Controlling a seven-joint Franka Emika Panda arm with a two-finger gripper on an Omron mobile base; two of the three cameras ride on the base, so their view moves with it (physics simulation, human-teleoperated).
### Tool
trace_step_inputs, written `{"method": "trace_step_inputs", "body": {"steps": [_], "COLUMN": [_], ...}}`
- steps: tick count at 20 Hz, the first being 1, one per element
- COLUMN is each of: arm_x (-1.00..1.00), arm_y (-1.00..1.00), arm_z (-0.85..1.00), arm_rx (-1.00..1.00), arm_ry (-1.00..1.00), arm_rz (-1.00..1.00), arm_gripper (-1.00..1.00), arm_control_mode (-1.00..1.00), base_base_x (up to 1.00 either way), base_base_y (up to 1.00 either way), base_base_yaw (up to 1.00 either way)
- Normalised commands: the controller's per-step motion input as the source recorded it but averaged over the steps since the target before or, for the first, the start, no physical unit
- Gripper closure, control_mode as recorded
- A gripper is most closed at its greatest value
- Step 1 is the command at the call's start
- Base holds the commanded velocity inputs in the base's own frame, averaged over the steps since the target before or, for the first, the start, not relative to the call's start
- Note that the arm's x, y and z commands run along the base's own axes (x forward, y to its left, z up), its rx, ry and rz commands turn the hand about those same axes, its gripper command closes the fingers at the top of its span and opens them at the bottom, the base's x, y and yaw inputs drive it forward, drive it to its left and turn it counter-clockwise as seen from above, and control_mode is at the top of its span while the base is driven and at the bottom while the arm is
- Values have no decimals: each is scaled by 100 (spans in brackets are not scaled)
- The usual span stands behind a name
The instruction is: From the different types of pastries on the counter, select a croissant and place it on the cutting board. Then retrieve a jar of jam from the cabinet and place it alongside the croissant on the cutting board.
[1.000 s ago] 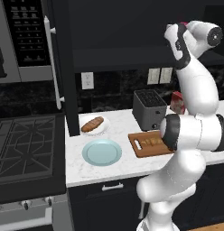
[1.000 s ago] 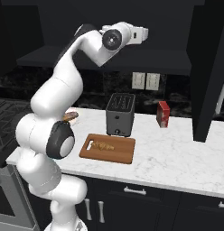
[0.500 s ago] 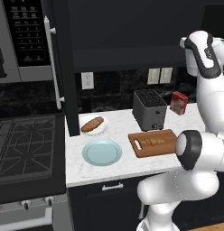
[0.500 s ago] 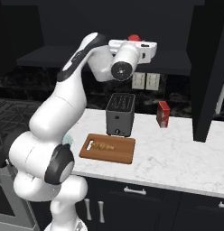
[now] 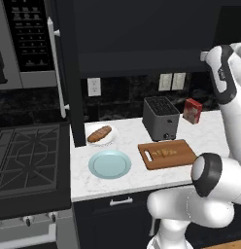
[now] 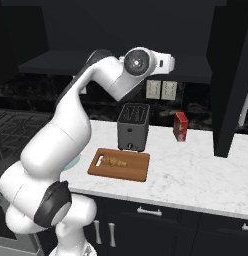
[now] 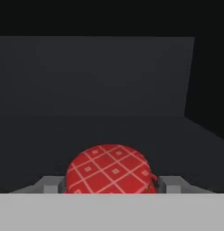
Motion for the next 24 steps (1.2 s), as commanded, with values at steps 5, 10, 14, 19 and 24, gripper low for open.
{"method": "trace_step_inputs", "body": {"steps": [5, 10, 14, 19, 24], "arm_x": [-69, -26, -17, -36, -49], "arm_y": [-16, -4, 0, 0, 2], "arm_z": [0, -42, -51, -32, -46], "arm_rx": [0, -2, 5, 14, 10], "arm_ry": [36, 9, 0, 0, -1], "arm_rz": [10, 10, 0, 0, 0], "arm_gripper": [100, 100, 100, 100, 100], "arm_control_mode": [-100, -100, -100, -100, -100], "base_base_x": [0, 0, 0, 0, 0], "base_base_y": [0, 0, 0, 0, 0], "base_base_yaw": [0, 0, 0, 0, 0]}}
